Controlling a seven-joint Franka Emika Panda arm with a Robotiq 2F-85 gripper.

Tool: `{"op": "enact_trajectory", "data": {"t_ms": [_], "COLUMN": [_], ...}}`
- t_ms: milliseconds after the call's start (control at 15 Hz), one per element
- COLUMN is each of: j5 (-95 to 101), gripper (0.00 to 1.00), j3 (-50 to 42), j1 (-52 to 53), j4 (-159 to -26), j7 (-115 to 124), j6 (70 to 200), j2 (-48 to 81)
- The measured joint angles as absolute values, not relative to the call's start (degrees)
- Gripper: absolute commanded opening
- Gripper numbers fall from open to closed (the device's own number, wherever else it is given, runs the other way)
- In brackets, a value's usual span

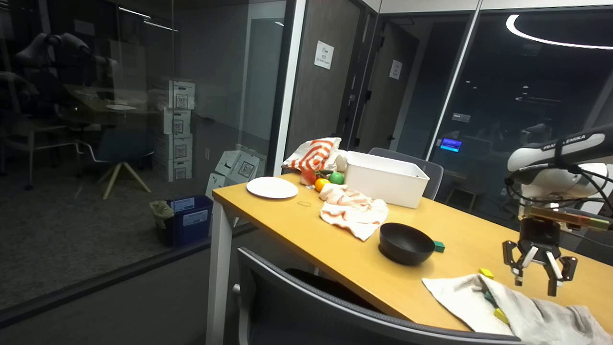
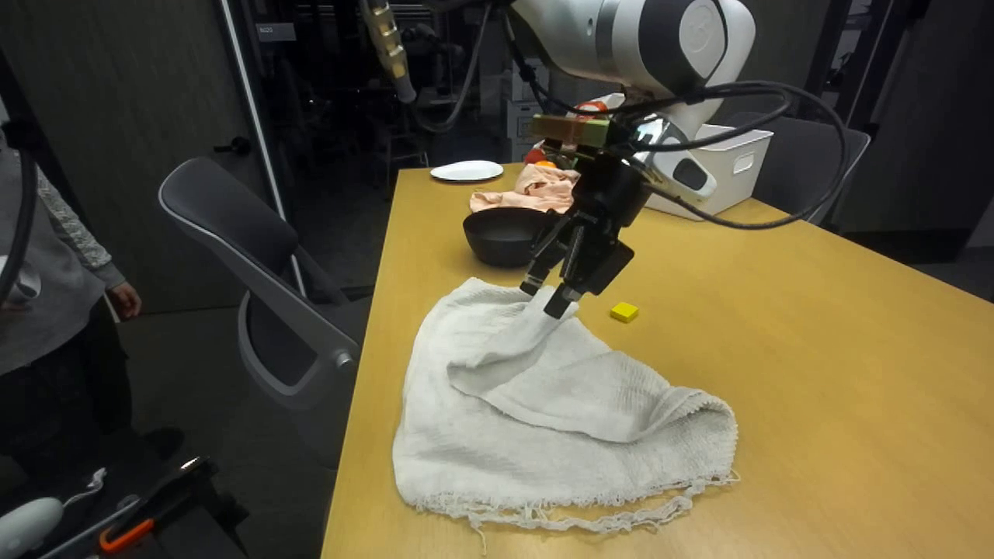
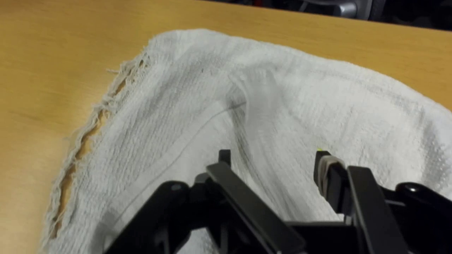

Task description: Pour the blocks from the bowl onto the towel and cover the blocks with the towel

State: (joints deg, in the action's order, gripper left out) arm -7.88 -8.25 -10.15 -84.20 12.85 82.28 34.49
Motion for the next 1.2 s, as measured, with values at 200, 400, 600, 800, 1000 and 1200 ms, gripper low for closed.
{"op": "enact_trajectory", "data": {"t_ms": [200, 400, 600, 800, 1000, 1200], "j5": [-7.1, -8.1, -8.0, -8.2, -9.0, -11.7], "gripper": [1.00, 1.00, 1.00, 1.00, 1.00, 1.00], "j3": [-7.4, -4.8, -5.3, -5.2, -4.2, -3.2], "j1": [-7.9, -5.8, -5.6, -5.8, -5.7, -5.6], "j4": [-83.0, -82.9, -83.1, -83.1, -84.1, -85.1], "j7": [12.8, 12.8, 12.9, 12.6, 11.6, 11.6], "j6": [87.8, 90.6, 90.5, 90.7, 92.1, 93.5], "j2": [32.5, 29.6, 30.2, 31.2, 33.2, 35.8]}}
